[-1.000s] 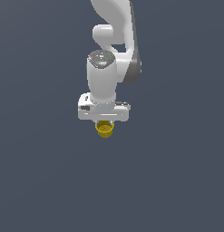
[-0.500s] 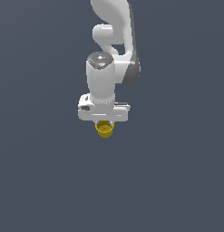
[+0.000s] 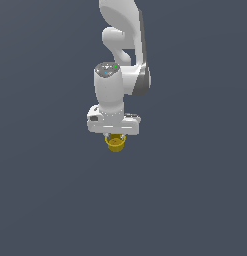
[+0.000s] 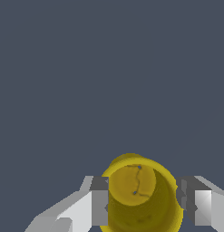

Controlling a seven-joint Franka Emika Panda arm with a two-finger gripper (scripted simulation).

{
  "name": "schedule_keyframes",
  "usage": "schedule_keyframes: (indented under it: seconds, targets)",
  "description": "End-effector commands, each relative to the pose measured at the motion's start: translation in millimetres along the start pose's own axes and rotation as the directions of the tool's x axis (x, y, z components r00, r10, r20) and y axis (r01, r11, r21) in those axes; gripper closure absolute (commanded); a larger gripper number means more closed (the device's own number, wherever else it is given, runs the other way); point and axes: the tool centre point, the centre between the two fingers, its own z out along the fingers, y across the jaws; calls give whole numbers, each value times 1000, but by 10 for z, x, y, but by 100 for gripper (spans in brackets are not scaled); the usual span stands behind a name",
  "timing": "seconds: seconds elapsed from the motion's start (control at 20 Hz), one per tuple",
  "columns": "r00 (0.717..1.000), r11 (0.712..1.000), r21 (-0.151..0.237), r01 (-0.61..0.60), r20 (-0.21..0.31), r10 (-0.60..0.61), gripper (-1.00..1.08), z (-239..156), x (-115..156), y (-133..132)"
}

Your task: Pick up the object and move it to a goal position.

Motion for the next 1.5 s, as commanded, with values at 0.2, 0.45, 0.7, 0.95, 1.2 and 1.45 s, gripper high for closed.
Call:
schedule_keyframes:
  seconds: [0.2, 0.45, 0.7, 0.95, 1.2, 1.45]
  targets:
    - [995, 997, 32, -72, -71, 74, -20, 147, -145, 68]
    - [983, 990, 51, -130, -125, 135, -20, 234, -277, 141]
    - [964, 980, 66, -188, -177, 196, -20, 298, -427, 233]
    - [941, 967, 74, -242, -227, 252, -20, 337, -585, 334]
    - [920, 957, 78, -281, -263, 292, -20, 352, -713, 418]
    - [905, 949, 79, -306, -286, 315, -20, 355, -799, 473]
